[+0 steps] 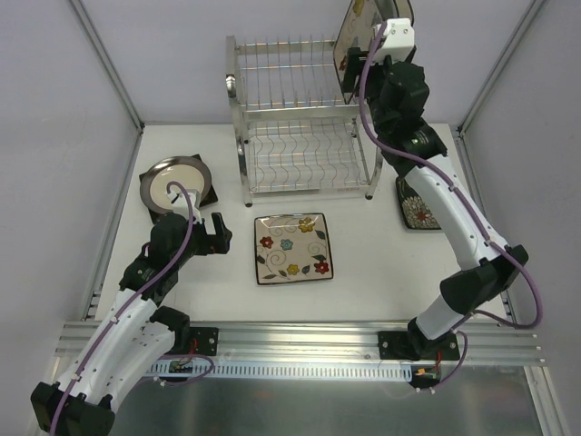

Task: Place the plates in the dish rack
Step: Insert the plate into the dish rack, then grab a plate with the left arm

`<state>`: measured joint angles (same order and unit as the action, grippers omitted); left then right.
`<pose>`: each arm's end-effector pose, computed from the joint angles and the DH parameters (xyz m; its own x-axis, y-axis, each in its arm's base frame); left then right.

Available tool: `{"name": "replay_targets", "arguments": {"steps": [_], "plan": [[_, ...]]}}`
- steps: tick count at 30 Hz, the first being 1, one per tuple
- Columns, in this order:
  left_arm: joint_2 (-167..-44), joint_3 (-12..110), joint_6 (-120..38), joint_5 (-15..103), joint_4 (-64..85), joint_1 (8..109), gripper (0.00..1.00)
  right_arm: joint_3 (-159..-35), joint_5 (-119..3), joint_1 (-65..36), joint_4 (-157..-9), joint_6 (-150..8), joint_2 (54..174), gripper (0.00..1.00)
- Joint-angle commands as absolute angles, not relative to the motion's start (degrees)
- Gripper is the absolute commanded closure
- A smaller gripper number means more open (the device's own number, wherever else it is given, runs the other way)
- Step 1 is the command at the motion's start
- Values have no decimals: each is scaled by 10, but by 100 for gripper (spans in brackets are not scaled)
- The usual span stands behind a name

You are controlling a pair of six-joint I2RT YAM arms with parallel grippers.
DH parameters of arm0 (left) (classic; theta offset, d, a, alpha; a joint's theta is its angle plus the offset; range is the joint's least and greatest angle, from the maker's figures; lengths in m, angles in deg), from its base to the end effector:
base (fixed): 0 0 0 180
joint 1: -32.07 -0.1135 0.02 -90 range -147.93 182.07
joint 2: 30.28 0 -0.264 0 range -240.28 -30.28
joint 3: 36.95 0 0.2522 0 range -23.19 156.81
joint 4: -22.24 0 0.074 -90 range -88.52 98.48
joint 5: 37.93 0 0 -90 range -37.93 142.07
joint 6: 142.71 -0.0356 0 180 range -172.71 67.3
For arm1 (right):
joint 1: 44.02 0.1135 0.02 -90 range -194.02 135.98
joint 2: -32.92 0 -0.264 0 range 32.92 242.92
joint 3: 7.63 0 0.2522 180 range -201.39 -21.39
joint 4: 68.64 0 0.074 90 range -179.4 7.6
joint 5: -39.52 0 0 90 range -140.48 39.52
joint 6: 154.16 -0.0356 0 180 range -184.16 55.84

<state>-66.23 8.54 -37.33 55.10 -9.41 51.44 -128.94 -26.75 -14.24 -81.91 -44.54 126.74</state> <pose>0.1483 -0.0501 0.2691 -0.4180 -0.1338 -0.8986 0.1806 0.9571 -0.2265 0.3236 0.1687 0.5195 0.2398 -0.2169 -0.9463 -0.0378 0.9719 -0.2324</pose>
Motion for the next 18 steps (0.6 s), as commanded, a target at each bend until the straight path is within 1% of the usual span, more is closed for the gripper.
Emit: {"name": "replay_targets", "arguments": {"steps": [1,5,8,9,12,18], "plan": [[-660,92,-381,537,-79,507,1,-1279,-262,-155,-821,-460,1206,25],[-661,92,-379,537,-80,507,1,-1262,-298,-155,-856,-482,1170,20],[-663,92,-377,534,-80,506,1,-1244,-331,-154,-882,-496,1136,13],[-664,92,-376,533,-80,507,1,-1237,-338,-154,-899,-499,1126,9],[-672,92,-373,529,-80,506,1,-1202,-362,-155,-928,-518,1084,0],[-686,94,-368,522,-80,506,1,-1097,-379,-155,-967,-542,982,0]]}}
